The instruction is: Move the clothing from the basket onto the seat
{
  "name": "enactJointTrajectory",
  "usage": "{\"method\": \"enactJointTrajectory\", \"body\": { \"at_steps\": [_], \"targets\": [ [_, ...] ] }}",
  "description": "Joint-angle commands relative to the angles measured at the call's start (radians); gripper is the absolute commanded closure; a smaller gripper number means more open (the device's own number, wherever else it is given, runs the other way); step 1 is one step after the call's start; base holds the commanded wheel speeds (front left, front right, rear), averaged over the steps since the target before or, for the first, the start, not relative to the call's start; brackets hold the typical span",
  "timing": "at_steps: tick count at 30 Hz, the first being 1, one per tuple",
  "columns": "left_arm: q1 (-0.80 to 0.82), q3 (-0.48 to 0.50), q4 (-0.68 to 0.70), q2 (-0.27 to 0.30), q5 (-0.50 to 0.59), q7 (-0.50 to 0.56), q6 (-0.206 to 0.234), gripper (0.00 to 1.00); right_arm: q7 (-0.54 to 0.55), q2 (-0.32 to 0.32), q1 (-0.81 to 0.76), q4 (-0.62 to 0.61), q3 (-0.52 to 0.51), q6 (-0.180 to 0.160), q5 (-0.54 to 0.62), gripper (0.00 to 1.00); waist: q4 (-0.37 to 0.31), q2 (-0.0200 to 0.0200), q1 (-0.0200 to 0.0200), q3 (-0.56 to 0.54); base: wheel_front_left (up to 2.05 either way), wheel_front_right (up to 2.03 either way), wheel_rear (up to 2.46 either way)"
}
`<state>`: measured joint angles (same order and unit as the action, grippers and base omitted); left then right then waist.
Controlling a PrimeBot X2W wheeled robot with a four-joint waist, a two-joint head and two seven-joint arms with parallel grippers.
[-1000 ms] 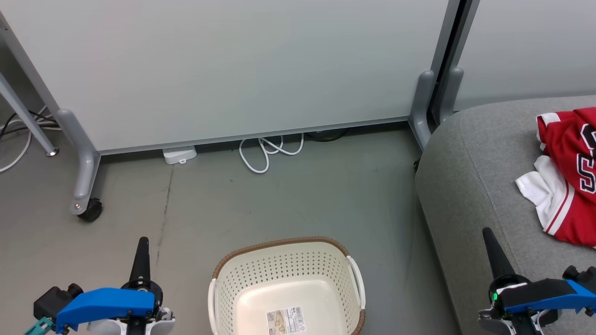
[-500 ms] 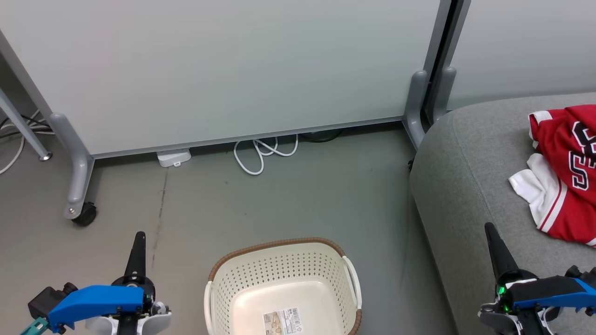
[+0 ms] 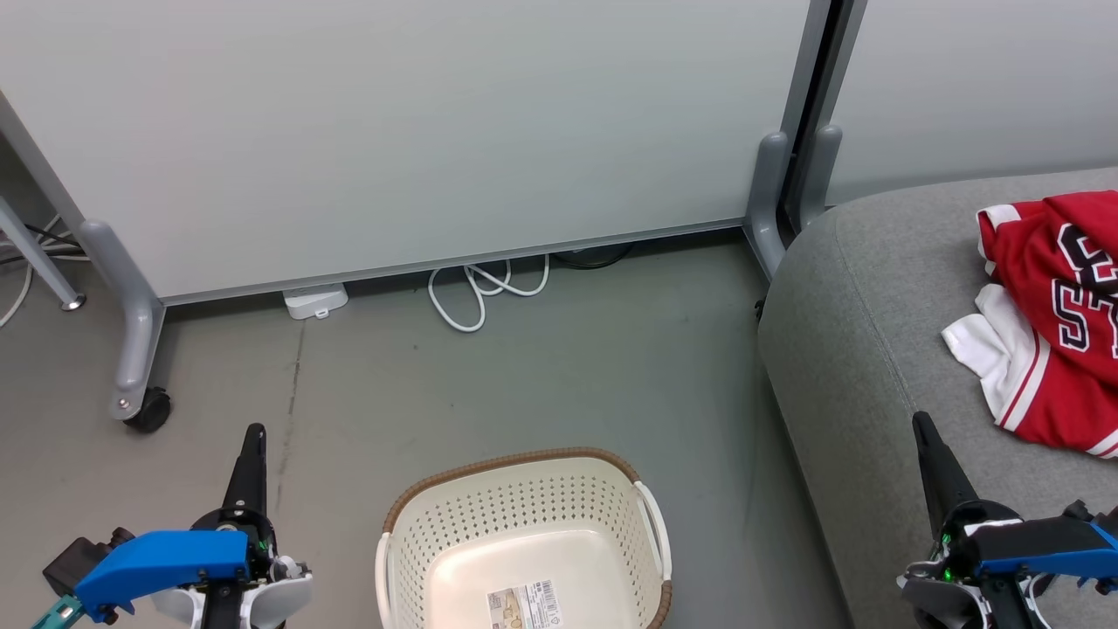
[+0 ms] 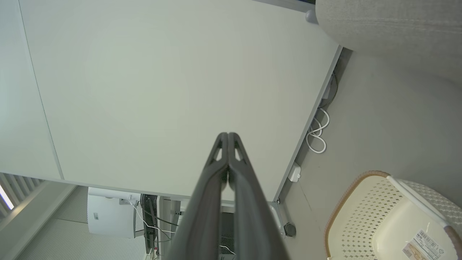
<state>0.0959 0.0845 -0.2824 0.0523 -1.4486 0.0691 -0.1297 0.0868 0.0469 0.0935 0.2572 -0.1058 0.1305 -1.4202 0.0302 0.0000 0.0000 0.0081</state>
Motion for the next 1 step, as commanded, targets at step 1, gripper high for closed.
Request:
{"method": "enactJointTrajectory", "body": {
  "at_steps": [1],
  "targets": [
    [0.015, 0.006, 0.009, 0.000, -0.013, 0.004, -0.001, 1.00, 0.003, 0.005, 0.016, -0.008, -0.003, 0.000, -0.017, 1.00, -0.001, 0.0000, 0.0000, 0.000, 0.00, 0.00, 0.00]
  ]
}}
